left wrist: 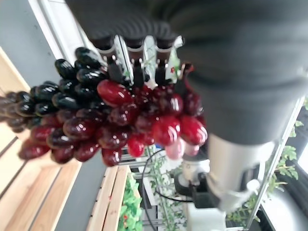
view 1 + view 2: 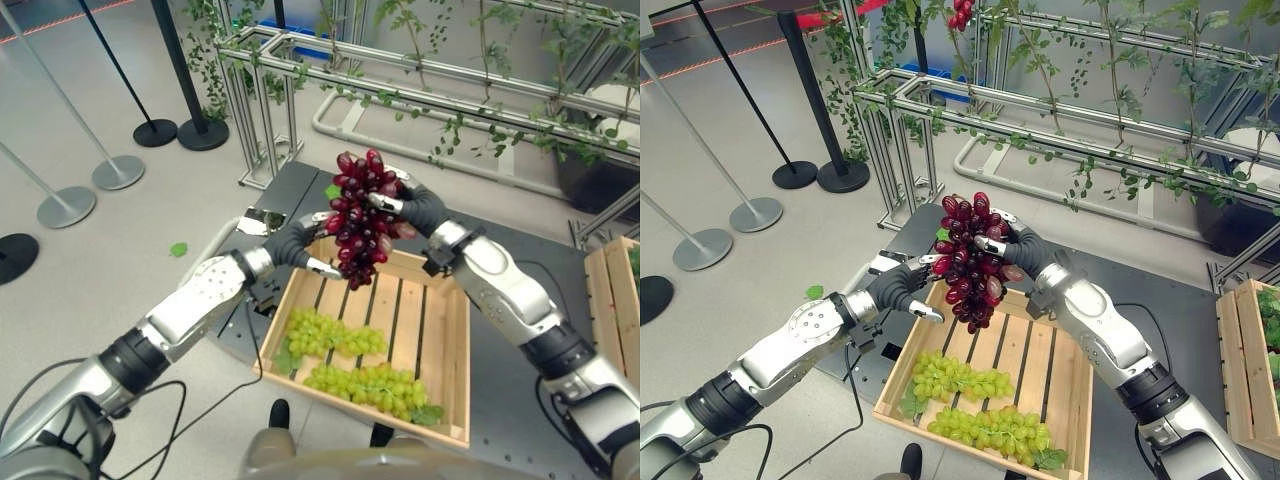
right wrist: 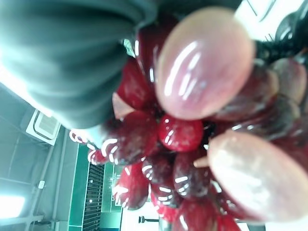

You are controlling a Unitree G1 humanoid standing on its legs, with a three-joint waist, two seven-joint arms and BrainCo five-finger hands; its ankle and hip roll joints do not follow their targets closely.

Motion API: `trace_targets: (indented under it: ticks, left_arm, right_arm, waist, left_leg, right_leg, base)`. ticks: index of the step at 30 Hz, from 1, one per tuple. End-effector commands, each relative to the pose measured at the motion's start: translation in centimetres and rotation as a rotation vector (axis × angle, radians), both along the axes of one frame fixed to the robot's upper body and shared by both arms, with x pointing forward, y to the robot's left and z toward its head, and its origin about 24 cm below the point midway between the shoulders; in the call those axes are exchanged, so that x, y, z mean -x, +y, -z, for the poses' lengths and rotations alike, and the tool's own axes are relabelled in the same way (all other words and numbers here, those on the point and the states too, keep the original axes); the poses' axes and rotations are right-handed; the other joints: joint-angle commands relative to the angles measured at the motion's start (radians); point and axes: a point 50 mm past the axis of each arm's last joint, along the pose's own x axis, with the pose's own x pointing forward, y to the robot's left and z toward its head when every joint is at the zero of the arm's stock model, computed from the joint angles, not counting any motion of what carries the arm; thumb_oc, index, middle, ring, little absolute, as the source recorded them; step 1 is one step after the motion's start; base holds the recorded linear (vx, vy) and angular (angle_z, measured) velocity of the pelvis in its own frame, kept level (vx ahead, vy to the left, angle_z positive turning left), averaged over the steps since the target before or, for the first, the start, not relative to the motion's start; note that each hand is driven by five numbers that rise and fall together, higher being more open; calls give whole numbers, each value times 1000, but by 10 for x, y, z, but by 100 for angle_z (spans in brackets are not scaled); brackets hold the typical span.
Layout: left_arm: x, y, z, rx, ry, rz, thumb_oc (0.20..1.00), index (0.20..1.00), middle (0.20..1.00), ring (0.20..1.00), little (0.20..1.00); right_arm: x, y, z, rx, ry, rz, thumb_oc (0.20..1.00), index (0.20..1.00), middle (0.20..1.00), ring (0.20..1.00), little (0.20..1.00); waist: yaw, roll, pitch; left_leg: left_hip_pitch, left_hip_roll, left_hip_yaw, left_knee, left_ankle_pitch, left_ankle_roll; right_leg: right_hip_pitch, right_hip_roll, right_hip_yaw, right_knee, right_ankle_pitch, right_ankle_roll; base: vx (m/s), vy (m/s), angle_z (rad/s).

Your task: Pick up the fruits from the basket on one side to the basket on the other side

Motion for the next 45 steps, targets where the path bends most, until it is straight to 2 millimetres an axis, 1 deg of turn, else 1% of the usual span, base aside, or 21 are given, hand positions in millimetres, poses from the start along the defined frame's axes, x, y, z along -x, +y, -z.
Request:
trace_targets:
  ticks: [1,2,9,23,29,35,42,45]
  left_arm:
    - [-9,-24,-28,52,-146,65,1000,1000,1000,1000,1000]
    - [-9,-28,-27,57,-149,66,1000,1000,1000,1000,1000]
    - [-8,-34,-26,81,-148,69,1000,1000,1000,1000,1000]
    - [-4,-37,-19,112,-123,59,1000,1000,1000,1000,1000]
    - [-1,-37,-17,116,-101,80,1000,1000,1000,1000,1000]
    - [3,-36,-12,128,-61,98,1000,1000,1000,1000,1000]
    - [9,-34,-9,150,-36,107,1000,1000,1000,1000,1000]
    - [10,-34,-8,154,-28,111,1000,1000,1000,1000,1000]
  right_arm:
    - [6,43,-67,-128,-279,-189,200,200,200,200,200]
    - [9,47,-66,-137,-276,-209,200,200,200,200,200]
    - [13,58,-64,-143,-276,-243,200,200,200,200,200]
    - [19,73,-59,-152,-259,-293,200,200,200,200,200]
    - [18,70,-64,-138,-300,-265,200,200,200,200,200]
    - [13,65,-72,-89,-380,-185,200,200,200,200,200]
    - [7,56,-73,-46,-424,-90,200,200,200,200,200]
    - [3,52,-68,-32,-415,-47,200,200,200,200,200]
  waist:
    - [-27,-48,-43]
    - [-27,-49,-43]
    - [-26,-50,-44]
    - [-19,-50,-53]
    - [-19,-50,-55]
    - [-17,-47,-60]
    - [-15,-45,-66]
    - [-14,-45,-67]
  left_leg:
    - [-21,-47,-9,89,-117,36]
    - [-21,-47,-10,90,-117,36]
    - [-22,-48,-12,92,-117,39]
    - [-17,-49,-14,83,-114,38]
    - [-16,-49,-16,82,-114,38]
    - [-9,-50,-16,80,-117,38]
    - [-3,-51,-16,75,-118,39]
    - [-1,-52,-19,71,-118,39]
  right_leg:
    - [34,-42,-11,-27,-6,67]
    - [34,-42,-10,-27,-6,66]
    - [39,-44,-10,-32,-4,66]
    - [47,-43,-16,-45,2,63]
    - [52,-43,-20,-47,2,63]
    - [56,-43,-19,-48,1,63]
    - [59,-42,-21,-49,0,63]
    - [61,-42,-23,-53,1,63]
  base:
    - [-7,8,-4]
    - [0,0,0]
    - [-2,1,-1]
    - [0,0,-1]
    - [0,0,0]
    - [0,0,0]
    - [0,0,0]
    - [0,0,0]
